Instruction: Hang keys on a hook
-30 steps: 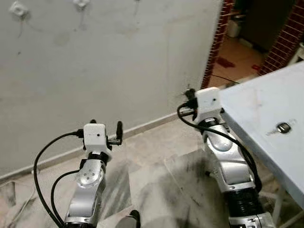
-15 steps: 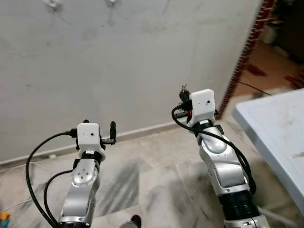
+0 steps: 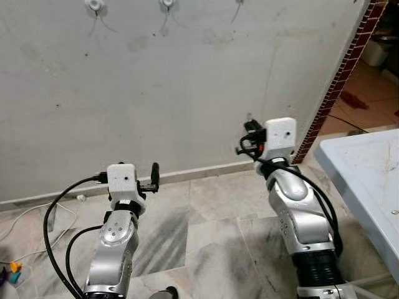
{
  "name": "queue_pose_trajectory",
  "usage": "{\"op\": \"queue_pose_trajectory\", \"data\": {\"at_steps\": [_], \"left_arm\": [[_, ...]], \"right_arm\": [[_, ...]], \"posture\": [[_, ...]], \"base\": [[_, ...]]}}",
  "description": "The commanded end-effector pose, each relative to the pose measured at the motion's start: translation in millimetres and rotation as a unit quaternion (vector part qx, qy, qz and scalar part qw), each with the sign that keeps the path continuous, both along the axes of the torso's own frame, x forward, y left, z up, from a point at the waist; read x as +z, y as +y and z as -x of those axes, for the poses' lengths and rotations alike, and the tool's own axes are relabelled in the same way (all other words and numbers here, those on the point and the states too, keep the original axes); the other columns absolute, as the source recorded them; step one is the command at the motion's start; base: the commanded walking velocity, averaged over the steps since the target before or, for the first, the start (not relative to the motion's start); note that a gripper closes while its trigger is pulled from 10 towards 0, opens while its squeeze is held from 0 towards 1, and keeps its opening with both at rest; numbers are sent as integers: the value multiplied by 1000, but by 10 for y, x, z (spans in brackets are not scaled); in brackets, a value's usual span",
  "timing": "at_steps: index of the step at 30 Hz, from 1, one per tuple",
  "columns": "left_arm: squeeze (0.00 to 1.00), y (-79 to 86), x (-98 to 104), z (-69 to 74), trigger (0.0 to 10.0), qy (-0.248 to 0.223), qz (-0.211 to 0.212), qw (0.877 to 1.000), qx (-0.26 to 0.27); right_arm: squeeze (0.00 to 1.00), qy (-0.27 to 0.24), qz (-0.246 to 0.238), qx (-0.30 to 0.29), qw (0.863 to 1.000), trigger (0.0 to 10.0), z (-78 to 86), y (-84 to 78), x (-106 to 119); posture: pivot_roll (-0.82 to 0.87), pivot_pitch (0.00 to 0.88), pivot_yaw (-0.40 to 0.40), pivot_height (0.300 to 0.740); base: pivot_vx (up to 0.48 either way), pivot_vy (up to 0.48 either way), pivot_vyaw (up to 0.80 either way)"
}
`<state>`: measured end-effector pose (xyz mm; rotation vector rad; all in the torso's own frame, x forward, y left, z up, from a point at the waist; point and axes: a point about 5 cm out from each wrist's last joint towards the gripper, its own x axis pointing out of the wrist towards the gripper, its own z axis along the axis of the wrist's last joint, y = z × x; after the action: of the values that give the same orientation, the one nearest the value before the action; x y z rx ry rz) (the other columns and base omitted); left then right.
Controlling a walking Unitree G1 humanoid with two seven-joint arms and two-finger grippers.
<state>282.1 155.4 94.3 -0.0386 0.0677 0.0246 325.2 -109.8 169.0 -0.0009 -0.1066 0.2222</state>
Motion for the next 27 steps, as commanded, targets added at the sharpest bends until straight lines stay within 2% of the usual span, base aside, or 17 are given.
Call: {"op": "queue_pose_trajectory", "data": {"at_steps": [1,4,8,14,17,27], "left_arm": [[0,53,-8,4,10000,5,-4,1000,6],[0,56,-8,1,10000,5,-7,1000,6],[0,61,-6,-1,10000,5,-10,1000,6],[0,69,-1,-7,10000,4,-15,1000,6],[0,71,2,-10,10000,3,-16,1000,6],[0,66,6,-26,10000,2,-18,1000,6]], "right_arm": [[0,-6,-2,12,1000,10000,14,55,44],[0,-16,12,3,1000,10000,19,70,51],[0,-23,-3,8,1000,10000,9,73,60],[0,-17,-5,-5,1000,10000,-10,39,50],[0,2,-24,2,1000,10000,-12,44,23],[0,-16,-6,-1,1000,10000,-18,31,60]], "posture": [[5,115,31,740],[6,115,31,740],[10,113,35,740],[11,109,35,740],[10,108,35,740],[12,98,35,740]], "base": [[0,435,0],[0,449,0],[0,449,0],[0,449,0],[0,447,0],[0,446,0]]}}
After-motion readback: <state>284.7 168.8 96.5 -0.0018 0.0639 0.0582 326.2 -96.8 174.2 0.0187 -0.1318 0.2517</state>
